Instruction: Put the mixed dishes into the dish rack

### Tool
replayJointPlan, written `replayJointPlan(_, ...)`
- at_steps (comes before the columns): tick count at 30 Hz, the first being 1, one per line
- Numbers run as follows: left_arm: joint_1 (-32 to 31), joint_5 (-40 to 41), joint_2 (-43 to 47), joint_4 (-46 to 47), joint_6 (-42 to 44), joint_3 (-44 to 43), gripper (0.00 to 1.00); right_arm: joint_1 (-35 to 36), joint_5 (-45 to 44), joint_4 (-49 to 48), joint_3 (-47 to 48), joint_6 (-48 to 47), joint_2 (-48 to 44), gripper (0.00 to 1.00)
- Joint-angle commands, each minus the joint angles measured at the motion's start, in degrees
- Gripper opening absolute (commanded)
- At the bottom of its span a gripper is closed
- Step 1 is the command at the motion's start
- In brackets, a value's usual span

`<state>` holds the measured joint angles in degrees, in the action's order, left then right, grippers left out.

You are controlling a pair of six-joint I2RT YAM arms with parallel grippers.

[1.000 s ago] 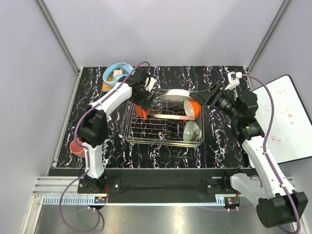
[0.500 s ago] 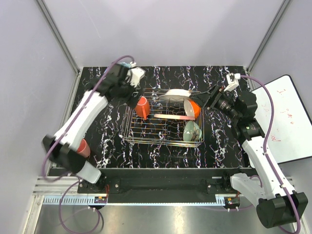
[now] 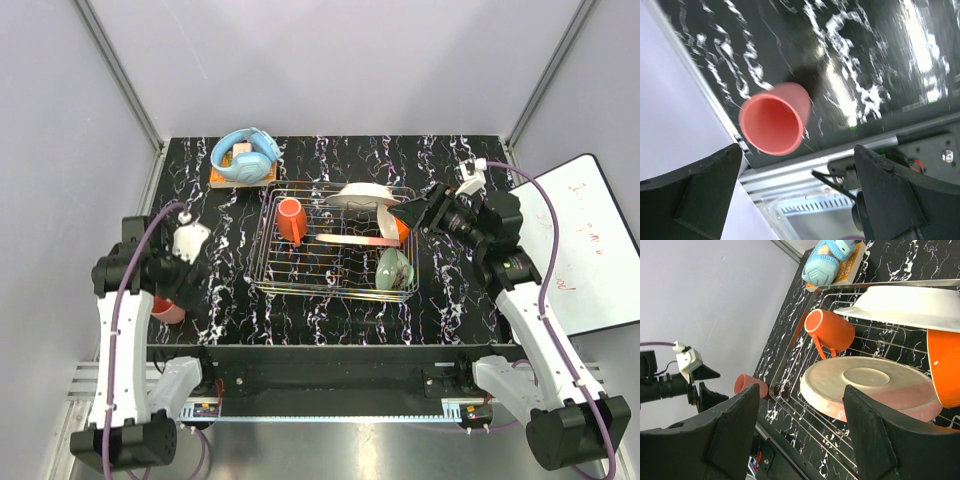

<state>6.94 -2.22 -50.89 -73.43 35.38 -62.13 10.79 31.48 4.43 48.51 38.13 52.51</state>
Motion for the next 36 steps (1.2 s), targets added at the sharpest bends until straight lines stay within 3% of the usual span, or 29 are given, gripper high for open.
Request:
replayJointPlan(1, 0.27, -1.3, 2.91, -0.05, 3.83, 2.88, 0.98, -0.33, -0.46, -0.29, 1.32, -1.22, 0.23, 0.75)
replayJointPlan(7, 0.27, 1.25, 1.85, 7.66, 2.95, 10.87, 0.98, -0.33, -0.46, 0.32, 0.44, -0.78, -2.14, 0.73)
replayJointPlan(16, 0.27, 4.85, -7.11, 18.22, 1.19, 12.21, 0.95, -0.33, -0.28, 1.46, -2.54, -0.42, -6.19, 0.72)
replayJointPlan(21, 0.44, 5.91, -10.8, 20.43, 1.19, 14.4, 0.85, -0.33, -0.9, 2.87, -2.55, -0.95, -6.46, 0.71)
replayJointPlan(30, 0.79, 6.7, -5.8, 21.57, 0.93, 18.1, 0.83, -0.33, -0.99, 3.57, -2.37, -1.04, -4.96, 0.7)
replayJointPlan(36, 0.79, 6.35, -3.07, 25.0, -1.09, 11.69, 0.88, -0.41, -0.99, 2.61, -4.12, -0.78, -4.79, 0.7)
